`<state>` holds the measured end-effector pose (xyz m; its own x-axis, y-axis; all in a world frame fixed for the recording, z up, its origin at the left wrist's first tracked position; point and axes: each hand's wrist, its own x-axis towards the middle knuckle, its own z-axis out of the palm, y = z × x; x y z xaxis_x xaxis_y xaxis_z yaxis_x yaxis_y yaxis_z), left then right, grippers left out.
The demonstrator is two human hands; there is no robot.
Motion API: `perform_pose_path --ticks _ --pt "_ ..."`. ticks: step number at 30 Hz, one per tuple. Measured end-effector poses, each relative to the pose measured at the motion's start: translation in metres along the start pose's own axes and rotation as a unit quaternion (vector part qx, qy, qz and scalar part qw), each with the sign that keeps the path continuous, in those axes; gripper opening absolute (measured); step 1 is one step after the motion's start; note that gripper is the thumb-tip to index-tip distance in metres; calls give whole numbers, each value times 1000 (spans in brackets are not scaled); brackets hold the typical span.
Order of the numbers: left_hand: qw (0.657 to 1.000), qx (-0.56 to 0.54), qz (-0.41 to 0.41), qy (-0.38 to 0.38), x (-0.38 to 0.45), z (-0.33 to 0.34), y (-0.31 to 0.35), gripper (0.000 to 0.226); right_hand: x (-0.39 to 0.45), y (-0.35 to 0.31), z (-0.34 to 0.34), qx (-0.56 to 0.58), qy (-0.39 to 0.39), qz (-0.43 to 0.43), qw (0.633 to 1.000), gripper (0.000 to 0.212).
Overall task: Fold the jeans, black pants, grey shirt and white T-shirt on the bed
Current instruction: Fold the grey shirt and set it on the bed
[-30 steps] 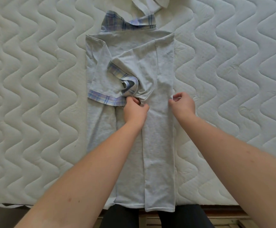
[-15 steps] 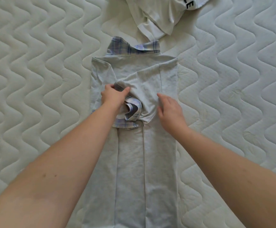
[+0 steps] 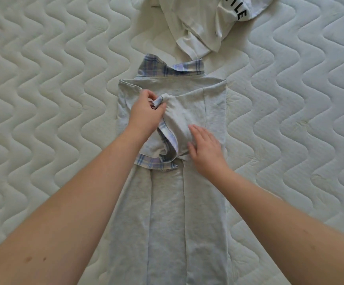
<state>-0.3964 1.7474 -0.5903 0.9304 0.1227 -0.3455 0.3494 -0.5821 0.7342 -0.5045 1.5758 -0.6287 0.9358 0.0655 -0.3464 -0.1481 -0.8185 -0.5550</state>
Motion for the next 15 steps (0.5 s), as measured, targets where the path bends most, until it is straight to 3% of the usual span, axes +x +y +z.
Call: perform_pose_path --ticks 2,4,7,9,12,15 --pt "998 -1 12 55 -3 -5 -1 22 4 -1 7 -26 -58 2 998 60" --pt "995 -48 -44 72 -5 -5 -7 31 10 -2 14 -45 -90 8 995 60" --pt "956 -196 -219 12 -13 6 -17 40 18 -5 17 -33 -110 12 993 57" --pt "923 -262 -282 -33 -23 14 -23 28 24 -6 15 1 -106 9 994 55" --pt "947 -218 -234 -24 -32 22 -33 19 33 -6 4 114 -51 14 992 52" --pt "996 -23 -76 45 -42 20 -27 9 45 -6 -10 248 -21 64 966 51"
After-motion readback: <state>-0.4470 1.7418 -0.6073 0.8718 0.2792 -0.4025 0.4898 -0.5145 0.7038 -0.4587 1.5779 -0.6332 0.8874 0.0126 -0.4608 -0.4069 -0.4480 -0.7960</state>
